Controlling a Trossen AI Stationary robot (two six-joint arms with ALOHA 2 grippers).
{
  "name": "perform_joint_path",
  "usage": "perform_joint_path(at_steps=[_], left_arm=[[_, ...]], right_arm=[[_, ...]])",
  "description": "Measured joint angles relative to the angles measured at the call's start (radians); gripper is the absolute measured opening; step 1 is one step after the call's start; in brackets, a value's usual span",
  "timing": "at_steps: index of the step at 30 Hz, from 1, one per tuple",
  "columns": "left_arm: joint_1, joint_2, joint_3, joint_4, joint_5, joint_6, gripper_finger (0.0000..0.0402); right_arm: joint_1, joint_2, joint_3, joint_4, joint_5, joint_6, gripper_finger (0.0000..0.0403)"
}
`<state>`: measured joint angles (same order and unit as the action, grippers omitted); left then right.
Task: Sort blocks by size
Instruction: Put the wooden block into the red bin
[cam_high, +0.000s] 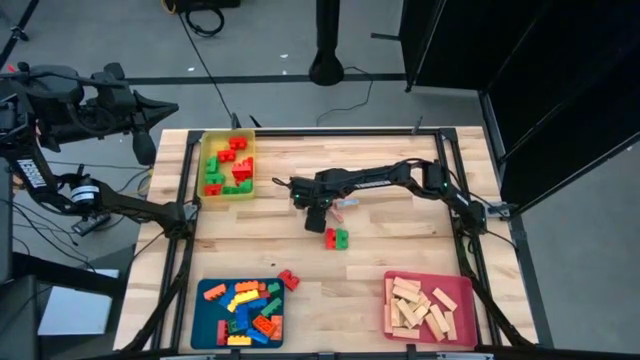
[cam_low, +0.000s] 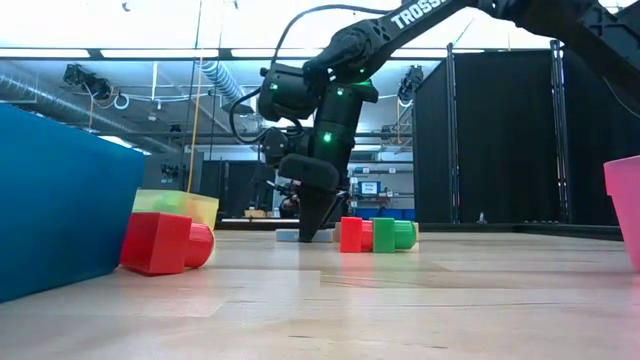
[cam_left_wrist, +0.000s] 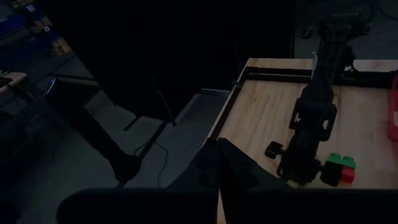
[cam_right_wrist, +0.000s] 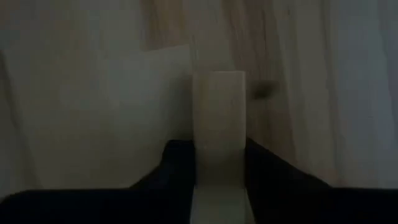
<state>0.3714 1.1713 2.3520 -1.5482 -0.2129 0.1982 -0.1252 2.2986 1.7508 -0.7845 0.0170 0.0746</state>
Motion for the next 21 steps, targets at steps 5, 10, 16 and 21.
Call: perform_joint_path(at_steps=[5, 10, 16, 21], left_arm=[[0.0, 0.0, 0.0, 0.0, 0.0, 0.0, 0.0002], [0.0, 0.0, 0.0, 0.0, -0.001, -0.005, 0.0002], [0.0, 0.0, 0.0, 0.0, -0.001, -0.016, 0.0002], [0.0, 0.0, 0.0, 0.0, -0.001, -0.017, 0.0002]], right_arm=[[0.001, 0.003, 0.01, -0.005, -0.007, 0.012, 0.0117], [0.011, 0.014, 0.082, -0.07, -0.014, 0.014, 0.0117], [0.035, 0.014, 0.241, -0.215, -0.036, -0.001, 0.0117], [0.076, 0.012, 0.406, -0.434, -0.077, -0.018, 0.0117]])
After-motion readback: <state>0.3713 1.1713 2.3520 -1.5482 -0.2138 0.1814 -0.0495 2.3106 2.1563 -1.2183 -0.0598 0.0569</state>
